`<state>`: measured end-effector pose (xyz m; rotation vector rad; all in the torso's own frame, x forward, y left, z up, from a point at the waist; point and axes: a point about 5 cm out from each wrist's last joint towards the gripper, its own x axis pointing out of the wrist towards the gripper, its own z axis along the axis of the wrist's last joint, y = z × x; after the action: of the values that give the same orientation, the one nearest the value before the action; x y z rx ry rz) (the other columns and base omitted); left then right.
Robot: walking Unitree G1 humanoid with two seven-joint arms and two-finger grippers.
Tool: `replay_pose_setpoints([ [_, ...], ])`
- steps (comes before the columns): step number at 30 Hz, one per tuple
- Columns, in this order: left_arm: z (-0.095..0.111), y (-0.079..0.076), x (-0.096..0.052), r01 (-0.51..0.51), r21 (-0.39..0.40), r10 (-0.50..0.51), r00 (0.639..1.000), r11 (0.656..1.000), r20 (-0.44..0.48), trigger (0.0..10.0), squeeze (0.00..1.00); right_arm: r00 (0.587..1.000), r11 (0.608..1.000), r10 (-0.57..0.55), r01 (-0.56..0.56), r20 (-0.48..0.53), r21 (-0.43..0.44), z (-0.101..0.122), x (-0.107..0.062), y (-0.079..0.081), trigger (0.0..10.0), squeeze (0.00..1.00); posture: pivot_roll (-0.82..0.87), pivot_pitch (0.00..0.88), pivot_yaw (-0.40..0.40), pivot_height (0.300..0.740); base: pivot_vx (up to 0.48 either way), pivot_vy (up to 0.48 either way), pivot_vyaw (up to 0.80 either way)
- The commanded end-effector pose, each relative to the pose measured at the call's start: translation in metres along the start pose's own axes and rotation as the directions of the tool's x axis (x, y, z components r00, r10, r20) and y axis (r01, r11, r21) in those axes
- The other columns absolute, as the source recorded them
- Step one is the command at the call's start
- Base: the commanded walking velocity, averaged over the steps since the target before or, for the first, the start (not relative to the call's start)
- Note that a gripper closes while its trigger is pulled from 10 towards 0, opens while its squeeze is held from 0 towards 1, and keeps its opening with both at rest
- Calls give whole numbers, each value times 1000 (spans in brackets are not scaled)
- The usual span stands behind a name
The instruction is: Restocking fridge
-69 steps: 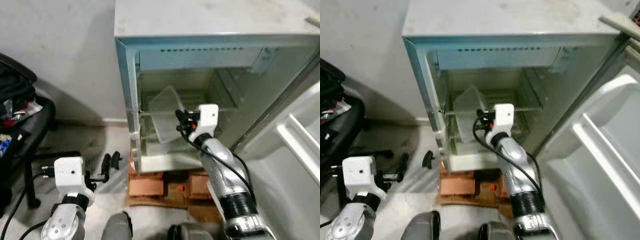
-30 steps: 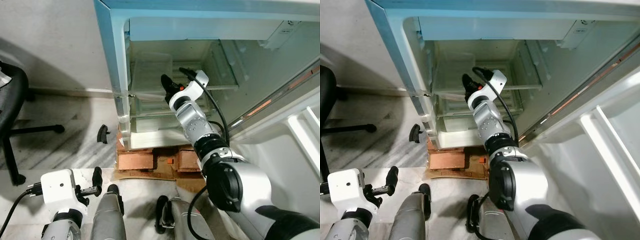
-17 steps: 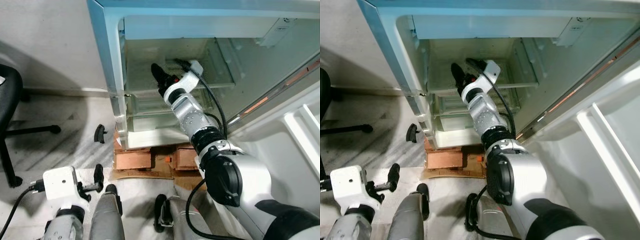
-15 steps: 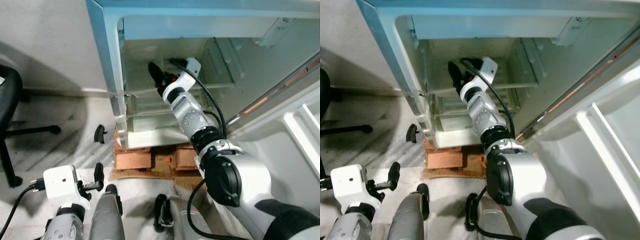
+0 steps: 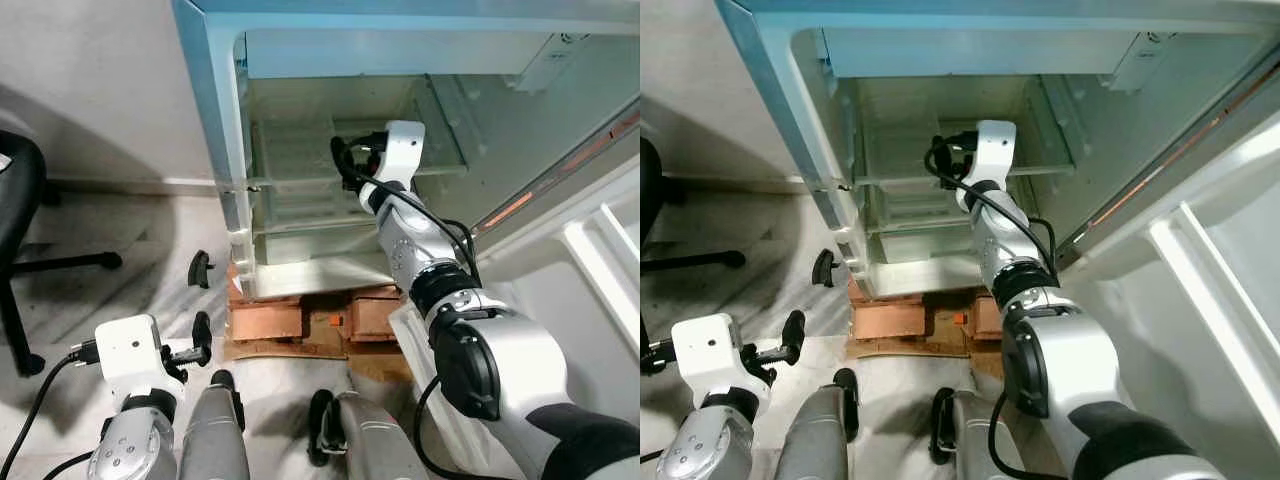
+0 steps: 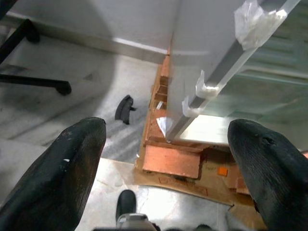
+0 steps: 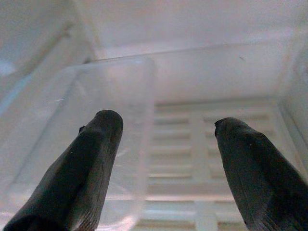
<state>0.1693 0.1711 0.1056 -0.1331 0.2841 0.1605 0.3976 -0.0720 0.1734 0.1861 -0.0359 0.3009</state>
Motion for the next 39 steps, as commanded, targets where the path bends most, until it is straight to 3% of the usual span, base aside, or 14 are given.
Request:
replay_pose_setpoints([
  [1,-6,3,-1,-9,8,9,1000,1000,-24,10000,0,1000,1000,6,-6,6,-26,-2,-2,1,10000,1000,262,278,-142,740,0,0,0],
  [6,-4,4,4,-10,12,10,1000,1000,-12,10000,0,996,997,73,-71,53,-37,9,0,2,10000,992,260,258,-142,740,0,0,0],
  [8,-4,4,6,-9,13,9,1000,1000,-5,10000,0,983,985,173,-172,66,-21,12,-1,2,10000,0,258,249,-140,740,0,0,0],
  [18,2,4,12,5,21,-6,999,1000,33,10000,0,959,964,263,-257,103,-72,24,-10,-24,10000,0,256,228,-126,740,0,0,0],
  [22,6,4,15,20,19,-21,998,1000,54,10000,0,930,917,365,-355,26,-181,25,-18,-37,10000,0,254,220,-120,740,0,0,0],
  [25,8,1,16,37,16,-38,997,999,67,10000,0,880,860,472,-473,-55,-193,19,-26,-41,10000,0,252,213,-121,740,0,0,0],
  [27,9,0,17,41,16,-42,996,999,73,10000,0,810,787,571,-587,-133,-189,12,-34,-42,10000,0,251,207,-122,740,0,0,0],
  [29,9,0,18,41,16,-42,996,999,74,10000,0,774,754,611,-633,-166,-176,9,-37,-41,10000,0,251,205,-123,740,0,0,0],
  [30,9,1,18,41,16,-42,996,999,76,10000,0,725,711,657,-687,-205,-150,4,-41,-39,10000,0,253,203,-123,740,0,0,0],
  [31,9,1,18,41,16,-42,996,999,76,10000,0,725,711,657,-687,-205,-150,4,-41,-39,10000,0,253,203,-123,740,0,0,0],
  [33,9,1,19,43,17,-44,996,999,79,10000,0,661,656,706,-746,-253,-116,-4,-47,-35,10000,0,254,202,-121,740,0,0,0],
  [34,9,1,19,43,17,-44,996,999,79,10000,0,661,656,706,-746,-253,-116,-4,-47,-35,10000,0,254,202,-121,740,0,0,0],
  [35,9,0,18,46,17,-47,996,999,80,10000,0,625,626,725,-773,-290,-103,-11,-49,-32,10000,0,256,204,-121,740,0,0,0],
  [39,9,0,17,51,18,-52,996,999,76,10000,0,570,583,728,-807,-381,-92,-30,-53,-24,10000,0,253,214,-121,740,0,0,0],
])
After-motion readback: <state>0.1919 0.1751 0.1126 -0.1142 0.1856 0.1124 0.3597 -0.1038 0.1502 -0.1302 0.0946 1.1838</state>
